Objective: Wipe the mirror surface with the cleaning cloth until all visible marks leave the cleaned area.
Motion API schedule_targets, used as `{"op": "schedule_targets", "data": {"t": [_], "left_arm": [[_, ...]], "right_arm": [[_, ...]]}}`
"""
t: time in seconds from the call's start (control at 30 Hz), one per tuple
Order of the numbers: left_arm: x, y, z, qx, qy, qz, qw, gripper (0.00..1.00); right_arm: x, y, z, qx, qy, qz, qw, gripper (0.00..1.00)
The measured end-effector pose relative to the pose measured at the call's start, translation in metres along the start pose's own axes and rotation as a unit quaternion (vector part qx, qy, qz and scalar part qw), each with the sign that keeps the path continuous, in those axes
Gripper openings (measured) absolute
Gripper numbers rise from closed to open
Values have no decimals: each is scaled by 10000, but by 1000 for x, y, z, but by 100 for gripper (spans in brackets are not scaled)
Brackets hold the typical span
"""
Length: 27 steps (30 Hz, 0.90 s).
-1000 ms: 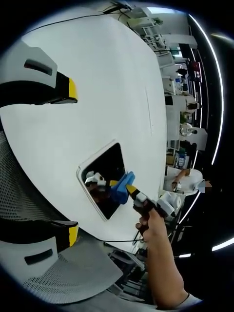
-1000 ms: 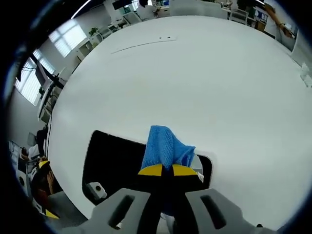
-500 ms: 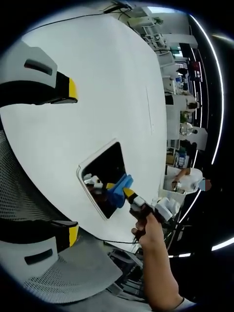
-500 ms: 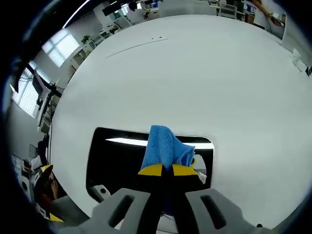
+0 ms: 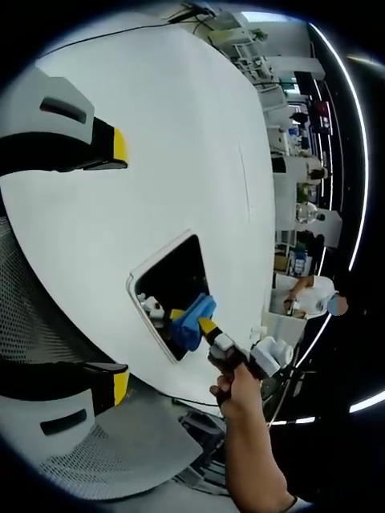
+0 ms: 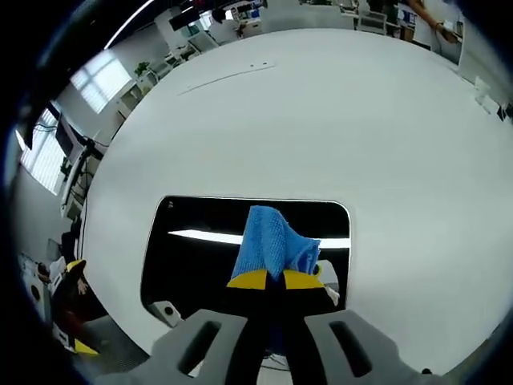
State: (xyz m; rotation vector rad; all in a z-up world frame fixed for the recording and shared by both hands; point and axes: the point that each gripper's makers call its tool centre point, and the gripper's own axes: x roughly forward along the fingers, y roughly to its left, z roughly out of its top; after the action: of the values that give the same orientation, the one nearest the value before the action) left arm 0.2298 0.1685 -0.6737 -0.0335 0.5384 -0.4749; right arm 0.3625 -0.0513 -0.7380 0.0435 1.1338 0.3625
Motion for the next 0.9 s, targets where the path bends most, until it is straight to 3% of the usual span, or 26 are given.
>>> {"op": "schedule_targets", "data": {"t": [0.9], "left_arm": [[-3,4,2,-34,-45,187,9998,99]], "right_arm": [[-17,6,-37,157,12,234,9996,0]]}}
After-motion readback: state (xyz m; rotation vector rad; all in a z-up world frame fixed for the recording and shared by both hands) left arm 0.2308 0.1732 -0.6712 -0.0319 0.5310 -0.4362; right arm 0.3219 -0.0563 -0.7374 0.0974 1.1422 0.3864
